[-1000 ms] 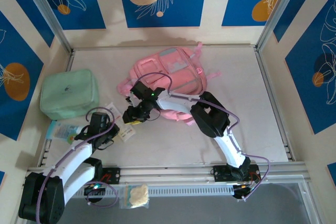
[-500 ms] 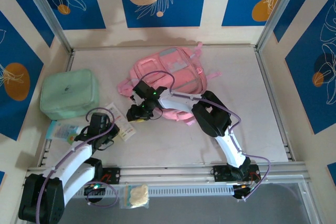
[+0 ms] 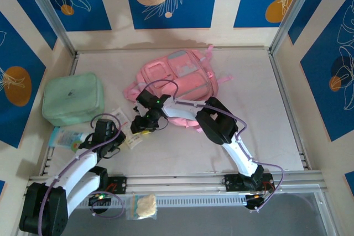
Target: Pack books, pencil case, and school supplies into a backpack
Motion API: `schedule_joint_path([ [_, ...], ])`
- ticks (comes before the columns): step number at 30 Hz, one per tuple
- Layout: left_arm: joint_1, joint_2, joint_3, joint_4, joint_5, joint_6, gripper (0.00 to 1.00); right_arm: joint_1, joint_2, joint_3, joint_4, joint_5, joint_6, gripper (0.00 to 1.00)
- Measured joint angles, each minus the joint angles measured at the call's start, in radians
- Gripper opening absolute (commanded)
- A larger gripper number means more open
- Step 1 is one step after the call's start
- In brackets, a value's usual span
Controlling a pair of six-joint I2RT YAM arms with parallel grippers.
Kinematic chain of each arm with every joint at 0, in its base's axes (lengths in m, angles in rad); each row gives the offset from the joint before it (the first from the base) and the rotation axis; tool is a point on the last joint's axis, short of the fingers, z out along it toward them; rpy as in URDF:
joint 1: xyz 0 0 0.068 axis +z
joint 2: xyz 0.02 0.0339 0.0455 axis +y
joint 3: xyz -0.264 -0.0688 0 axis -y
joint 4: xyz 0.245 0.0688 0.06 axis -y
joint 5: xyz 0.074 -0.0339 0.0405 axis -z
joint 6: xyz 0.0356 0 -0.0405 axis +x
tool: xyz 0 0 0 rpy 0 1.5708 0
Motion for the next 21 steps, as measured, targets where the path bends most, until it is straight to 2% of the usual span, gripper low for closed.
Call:
schedule_joint_path([
  [5,0.000,0.000,-0.001,0.003,0.000,0.000,0.14,0.005,0.000,0.004,0.001,-0.033,-0.006,0.47],
  [10,0.000,-0.006,-0.006,0.020,0.015,0.000,0.12,0.004,0.000,0.004,0.010,-0.058,-0.006,0.43],
  [21,-0.001,0.000,-0.013,0.053,0.078,0.000,0.11,0.003,0.000,0.009,0.023,-0.070,-0.014,0.10],
])
